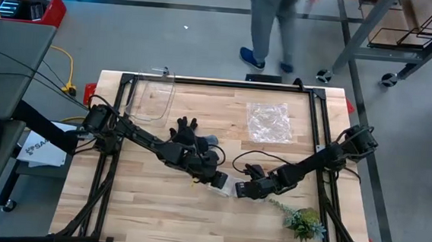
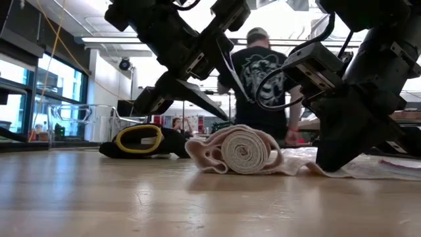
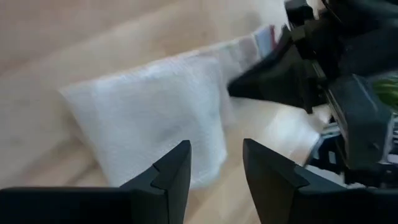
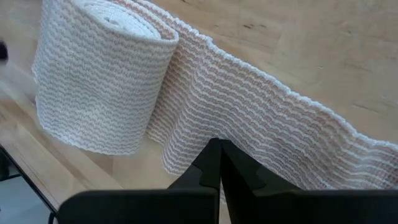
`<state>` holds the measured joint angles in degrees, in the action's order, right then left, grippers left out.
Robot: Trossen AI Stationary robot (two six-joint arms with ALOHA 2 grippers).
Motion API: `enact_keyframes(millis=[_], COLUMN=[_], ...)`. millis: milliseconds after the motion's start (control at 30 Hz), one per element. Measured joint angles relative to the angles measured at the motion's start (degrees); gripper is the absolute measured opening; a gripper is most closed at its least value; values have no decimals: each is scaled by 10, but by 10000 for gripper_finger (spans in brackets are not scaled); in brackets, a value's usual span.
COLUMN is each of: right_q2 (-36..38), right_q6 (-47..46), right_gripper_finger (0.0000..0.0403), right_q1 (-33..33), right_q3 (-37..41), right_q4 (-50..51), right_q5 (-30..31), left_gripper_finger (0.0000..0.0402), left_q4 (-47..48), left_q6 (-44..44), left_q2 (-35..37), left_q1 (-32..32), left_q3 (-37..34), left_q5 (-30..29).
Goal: Roll bandage
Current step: Roll the white-brown bandage
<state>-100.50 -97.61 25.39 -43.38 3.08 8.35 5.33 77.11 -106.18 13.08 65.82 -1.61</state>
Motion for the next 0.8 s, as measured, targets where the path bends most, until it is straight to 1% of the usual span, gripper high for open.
enact_keyframes(millis=[133, 233, 300, 367, 467, 600, 700, 800], right_q2=[5, 6, 6, 9, 19, 42, 63, 81], right_q6=[1, 1, 1, 1, 1, 1, 1, 1], right_gripper_finger=[0, 0, 0, 0, 0, 0, 0, 0], right_q1=[4, 6, 6, 6, 6, 6, 5, 3], right_q3=[0, 0, 0, 0, 0, 0, 2, 2], right_q4=[1, 2, 2, 4, 23, 76, 116, 139], right_q5=[4, 4, 4, 4, 2, 0, -5, -5], left_gripper_finger=[144, 145, 145, 145, 145, 145, 145, 145], left_q4=[52, 123, 182, 212, 221, 210, 157, 94], left_q6=[-55, -89, -101, -101, -88, -8, 36, 56], left_q2=[38, 77, 96, 113, 140, 173, 192, 195], left_q1=[-30, -43, -44, -35, -12, 20, 36, 42], left_q3=[0, -4, -11, -29, -79, -142, -177, -199], left_q5=[-4, -16, -20, -22, -21, -39, -53, -64])
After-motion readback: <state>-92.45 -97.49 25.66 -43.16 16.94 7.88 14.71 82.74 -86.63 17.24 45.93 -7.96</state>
